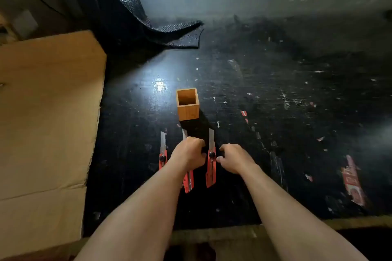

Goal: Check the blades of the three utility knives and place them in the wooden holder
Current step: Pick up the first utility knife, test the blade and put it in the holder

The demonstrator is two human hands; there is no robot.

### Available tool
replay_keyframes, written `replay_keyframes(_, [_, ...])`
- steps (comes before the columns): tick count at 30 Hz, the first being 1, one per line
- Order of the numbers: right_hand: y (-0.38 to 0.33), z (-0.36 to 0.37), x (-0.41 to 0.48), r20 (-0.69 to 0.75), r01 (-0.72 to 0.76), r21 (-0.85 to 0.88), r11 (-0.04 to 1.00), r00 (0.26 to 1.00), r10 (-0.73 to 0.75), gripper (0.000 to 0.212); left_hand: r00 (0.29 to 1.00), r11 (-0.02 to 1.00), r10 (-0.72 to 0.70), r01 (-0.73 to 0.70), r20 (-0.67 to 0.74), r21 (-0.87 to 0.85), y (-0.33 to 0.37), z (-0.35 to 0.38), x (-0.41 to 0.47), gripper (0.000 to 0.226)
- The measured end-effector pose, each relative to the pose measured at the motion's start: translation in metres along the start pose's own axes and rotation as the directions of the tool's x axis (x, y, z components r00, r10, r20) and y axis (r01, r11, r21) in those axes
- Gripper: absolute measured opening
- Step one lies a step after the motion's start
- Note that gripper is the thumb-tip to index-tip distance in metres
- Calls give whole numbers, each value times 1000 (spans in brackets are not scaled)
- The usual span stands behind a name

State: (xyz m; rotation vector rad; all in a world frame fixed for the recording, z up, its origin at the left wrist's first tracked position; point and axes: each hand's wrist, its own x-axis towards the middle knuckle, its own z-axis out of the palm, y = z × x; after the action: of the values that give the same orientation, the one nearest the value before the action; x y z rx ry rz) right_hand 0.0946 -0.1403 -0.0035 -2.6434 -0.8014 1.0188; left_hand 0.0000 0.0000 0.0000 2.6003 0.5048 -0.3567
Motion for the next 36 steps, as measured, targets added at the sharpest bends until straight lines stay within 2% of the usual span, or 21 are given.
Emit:
replay_keyframes(3, [4,13,3,45,-5,114,993,999,0,30,998,999,-14,17,65,-39,4,10,3,15])
replay_keyframes(5, [5,23,1,-1,3,176,984,1000,-3,26,993,996,-52,59,110,-60,7,18,4,15])
replay_keyframes(7, [7,29,1,-68,13,247,969,998,4,26,992,988,-95,105,86,-114,9,28,6,16])
replay_keyframes(12, [14,43,5,-119,-42,452,891,987,107,19,973,929,-232,226,14,-294,16,41,10,16])
replay_keyframes(18, [27,40,1,-140,-27,686,727,976,168,25,948,813,-319,259,-26,-521,25,46,11,27])
replay_keyframes(21, [27,24,-1,-165,35,750,660,977,136,25,943,737,-333,245,-23,-630,28,37,15,27])
replay_keyframes(24, [19,-4,-2,-217,124,743,658,974,61,25,936,609,-352,226,-3,-761,31,17,16,23])
replay_keyframes(27, [3,-33,-4,-277,209,735,646,961,5,25,947,513,-318,129,-49,-848,31,-13,15,21])
replay_keyframes(30, [-19,-65,-9,-345,290,729,620,938,-33,24,958,400,-277,50,-68,-915,29,-51,15,29])
replay_keyframes(36, [-74,-127,-28,-425,450,743,495,889,-171,19,969,309,-196,-87,-153,-947,32,-141,0,40])
